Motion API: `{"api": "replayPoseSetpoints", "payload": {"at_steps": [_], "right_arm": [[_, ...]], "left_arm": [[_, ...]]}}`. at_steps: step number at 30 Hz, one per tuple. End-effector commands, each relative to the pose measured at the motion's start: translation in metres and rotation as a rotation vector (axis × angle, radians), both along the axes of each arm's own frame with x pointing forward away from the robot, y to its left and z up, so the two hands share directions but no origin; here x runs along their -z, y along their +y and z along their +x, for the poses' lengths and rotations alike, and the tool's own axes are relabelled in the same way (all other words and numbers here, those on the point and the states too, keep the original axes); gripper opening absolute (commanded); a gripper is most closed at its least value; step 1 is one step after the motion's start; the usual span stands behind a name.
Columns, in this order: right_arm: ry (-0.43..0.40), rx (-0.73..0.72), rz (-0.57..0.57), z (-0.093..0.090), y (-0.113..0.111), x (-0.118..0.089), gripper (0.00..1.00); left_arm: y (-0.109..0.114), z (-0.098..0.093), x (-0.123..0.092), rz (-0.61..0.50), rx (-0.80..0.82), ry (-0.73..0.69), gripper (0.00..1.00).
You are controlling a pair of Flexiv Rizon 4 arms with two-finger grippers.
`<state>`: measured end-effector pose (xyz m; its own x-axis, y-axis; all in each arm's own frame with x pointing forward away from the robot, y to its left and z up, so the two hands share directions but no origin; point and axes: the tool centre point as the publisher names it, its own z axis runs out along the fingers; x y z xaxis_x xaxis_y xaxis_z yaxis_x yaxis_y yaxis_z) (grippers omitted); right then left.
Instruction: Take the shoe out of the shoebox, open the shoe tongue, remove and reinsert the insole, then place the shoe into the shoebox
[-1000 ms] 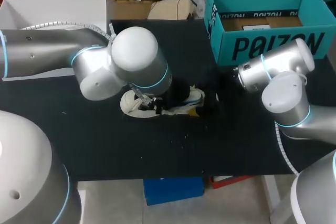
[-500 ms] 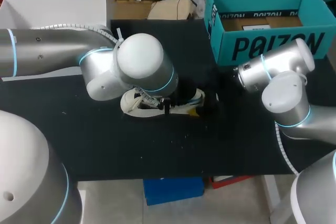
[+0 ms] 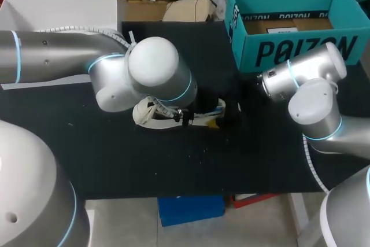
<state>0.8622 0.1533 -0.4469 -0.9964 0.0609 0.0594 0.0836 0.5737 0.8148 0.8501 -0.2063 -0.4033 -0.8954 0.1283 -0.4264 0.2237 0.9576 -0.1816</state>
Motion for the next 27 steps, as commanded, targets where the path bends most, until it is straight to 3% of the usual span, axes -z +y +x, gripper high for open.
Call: {"api": "replayPoseSetpoints", "payload": {"at_steps": [1,12,20,27], "right_arm": [[0.002,0.0,-0.001,0.002,-0.001,0.002,0.0],[0.002,0.0,-0.001,0.002,-0.001,0.002,0.0],[0.002,0.0,-0.001,0.002,-0.001,0.002,0.0],[0.002,0.0,-0.001,0.002,-0.001,0.002,0.0]], "left_arm": [[0.017,-0.008,-0.015,-0.034,0.021,0.0,0.0],[0.031,-0.018,-0.054,-0.277,0.135,0.094,0.0],[0.002,-0.021,-0.097,-0.403,0.201,0.114,0.0],[-0.021,-0.024,-0.152,-0.433,0.226,0.106,0.0]]}}
